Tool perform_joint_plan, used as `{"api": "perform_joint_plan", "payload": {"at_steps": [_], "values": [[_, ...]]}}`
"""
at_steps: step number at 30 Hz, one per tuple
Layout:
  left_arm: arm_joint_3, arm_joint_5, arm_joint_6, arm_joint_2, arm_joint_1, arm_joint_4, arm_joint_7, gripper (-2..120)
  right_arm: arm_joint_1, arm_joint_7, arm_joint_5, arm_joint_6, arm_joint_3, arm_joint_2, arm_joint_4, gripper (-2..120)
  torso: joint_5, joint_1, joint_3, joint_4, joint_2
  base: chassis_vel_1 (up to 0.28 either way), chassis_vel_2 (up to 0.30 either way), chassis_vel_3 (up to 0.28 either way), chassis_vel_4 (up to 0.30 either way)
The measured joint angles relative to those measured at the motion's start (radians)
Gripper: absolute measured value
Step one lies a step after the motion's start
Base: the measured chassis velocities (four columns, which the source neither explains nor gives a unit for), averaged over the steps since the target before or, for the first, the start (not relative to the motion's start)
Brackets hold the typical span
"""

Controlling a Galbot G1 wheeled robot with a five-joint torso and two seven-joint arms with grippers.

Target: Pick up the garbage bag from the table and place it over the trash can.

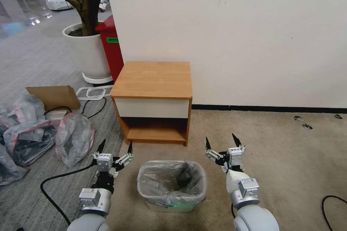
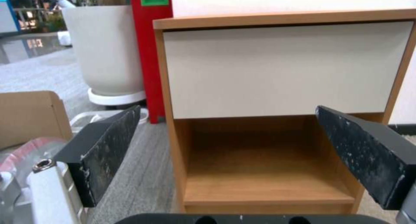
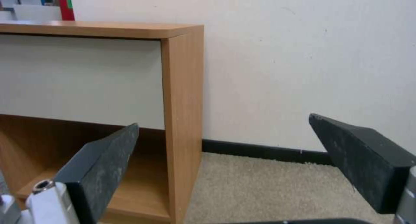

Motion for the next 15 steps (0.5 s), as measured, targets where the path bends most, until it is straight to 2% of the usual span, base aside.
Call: {"api": "perform_joint_plan", "payload": {"at_steps": [15], "values": [[0.001,-0.002,0.0,0.0,0.0,0.0,-0.001,100,0.001,-0.001,0.001,0.0,-0.001,-0.001,0.0,100,0.0,0.0,0.0,0.0,0.0,0.0,0.0,0.0,0.0]]}}
